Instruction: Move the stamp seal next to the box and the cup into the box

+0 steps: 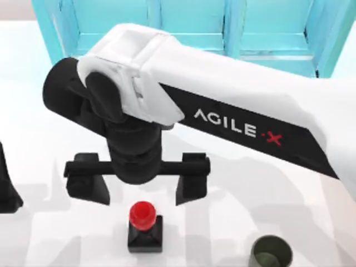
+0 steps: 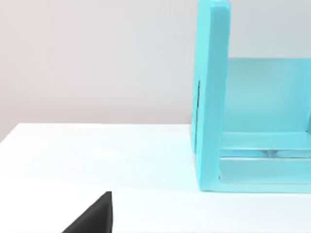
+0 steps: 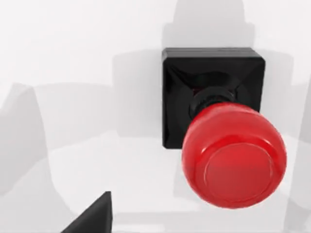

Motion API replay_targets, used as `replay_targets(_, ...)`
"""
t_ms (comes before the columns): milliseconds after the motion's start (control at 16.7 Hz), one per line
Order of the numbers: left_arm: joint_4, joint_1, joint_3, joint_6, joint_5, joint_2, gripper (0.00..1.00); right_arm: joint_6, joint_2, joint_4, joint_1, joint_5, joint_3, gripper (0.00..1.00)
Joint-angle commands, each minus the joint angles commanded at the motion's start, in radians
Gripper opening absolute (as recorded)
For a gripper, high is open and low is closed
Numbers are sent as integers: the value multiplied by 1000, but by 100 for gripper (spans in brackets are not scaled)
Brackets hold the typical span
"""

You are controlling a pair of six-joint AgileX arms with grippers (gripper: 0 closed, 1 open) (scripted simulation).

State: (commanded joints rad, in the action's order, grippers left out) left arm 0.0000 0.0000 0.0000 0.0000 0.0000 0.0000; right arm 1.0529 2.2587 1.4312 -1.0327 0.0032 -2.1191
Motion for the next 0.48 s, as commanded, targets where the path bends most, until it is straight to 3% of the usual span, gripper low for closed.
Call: replay_targets(480,0,0,0,0,0,0,100,2,4,-16,1,0,10,100)
